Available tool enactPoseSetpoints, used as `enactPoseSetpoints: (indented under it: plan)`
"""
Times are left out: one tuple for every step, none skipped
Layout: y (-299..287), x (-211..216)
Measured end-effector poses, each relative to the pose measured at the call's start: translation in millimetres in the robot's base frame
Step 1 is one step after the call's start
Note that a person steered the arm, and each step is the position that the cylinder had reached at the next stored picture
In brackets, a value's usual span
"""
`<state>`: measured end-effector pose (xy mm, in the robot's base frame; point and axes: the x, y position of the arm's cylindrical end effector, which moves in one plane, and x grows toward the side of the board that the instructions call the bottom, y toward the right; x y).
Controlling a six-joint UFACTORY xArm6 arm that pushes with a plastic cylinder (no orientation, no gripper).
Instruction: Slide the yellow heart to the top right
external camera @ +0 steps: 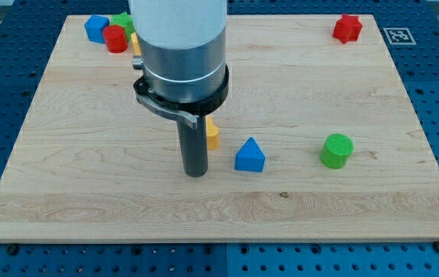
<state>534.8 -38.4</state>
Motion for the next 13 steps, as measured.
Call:
enactPoseSetpoints:
  plan:
    - [-2, -7]
    - [-3, -18]
    - [-3, -19]
    - [-11, -20]
    - [-15, -21]
    - [-21, -26]
    - [-21, -26]
    - [-21, -35]
    - [-9, -47]
    - [17, -47]
    - [38, -47]
    - [45, -50]
    - [55, -56]
